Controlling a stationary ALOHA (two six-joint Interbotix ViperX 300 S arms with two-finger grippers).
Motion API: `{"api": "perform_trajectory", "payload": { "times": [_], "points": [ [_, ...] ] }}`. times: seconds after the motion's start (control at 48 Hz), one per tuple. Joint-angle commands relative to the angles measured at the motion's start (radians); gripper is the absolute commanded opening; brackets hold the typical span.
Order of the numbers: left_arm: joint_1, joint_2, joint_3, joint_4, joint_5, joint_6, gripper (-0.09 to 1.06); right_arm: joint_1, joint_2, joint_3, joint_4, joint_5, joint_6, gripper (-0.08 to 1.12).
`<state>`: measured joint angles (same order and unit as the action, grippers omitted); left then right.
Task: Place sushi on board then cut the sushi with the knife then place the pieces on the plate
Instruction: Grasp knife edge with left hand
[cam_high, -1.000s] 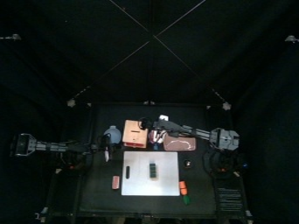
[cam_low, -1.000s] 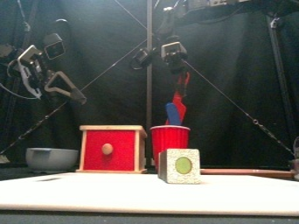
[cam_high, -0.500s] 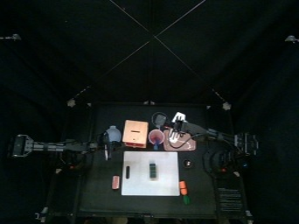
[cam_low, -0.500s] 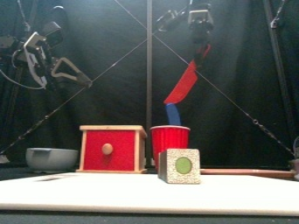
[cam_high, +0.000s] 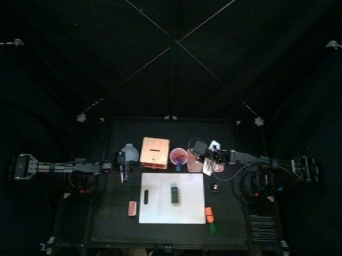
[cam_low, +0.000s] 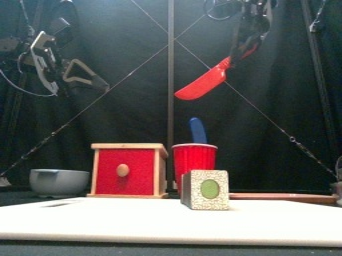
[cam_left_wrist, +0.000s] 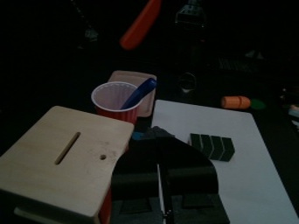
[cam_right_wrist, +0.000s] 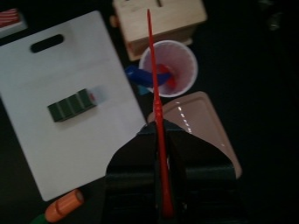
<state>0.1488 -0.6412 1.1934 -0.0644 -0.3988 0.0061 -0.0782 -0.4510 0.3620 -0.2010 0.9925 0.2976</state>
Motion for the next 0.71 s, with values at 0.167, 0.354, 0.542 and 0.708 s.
{"api": "perform_trajectory", "payload": {
  "times": [0.167,0.354,0.542,0.708],
  "points": [
    [-0.072,0.002,-0.031,0.064,-0.009,0.000,-0.01,0.121,-0.063,0.160,0.018,-0.245,0.006,0.33],
    [-0.138,0.006,-0.031,0.094,-0.009,-0.002,0.06,0.150,-0.063,0.304,0.026,-0.468,0.003,0.33],
    [-0.166,0.034,-0.041,0.091,-0.009,-0.006,0.29,0.147,-0.057,0.402,0.026,-0.621,0.003,0.33],
    [-0.179,0.087,-0.069,0.071,0.005,-0.008,0.55,0.144,-0.049,0.466,0.025,-0.730,0.002,0.33]
  ]
}}
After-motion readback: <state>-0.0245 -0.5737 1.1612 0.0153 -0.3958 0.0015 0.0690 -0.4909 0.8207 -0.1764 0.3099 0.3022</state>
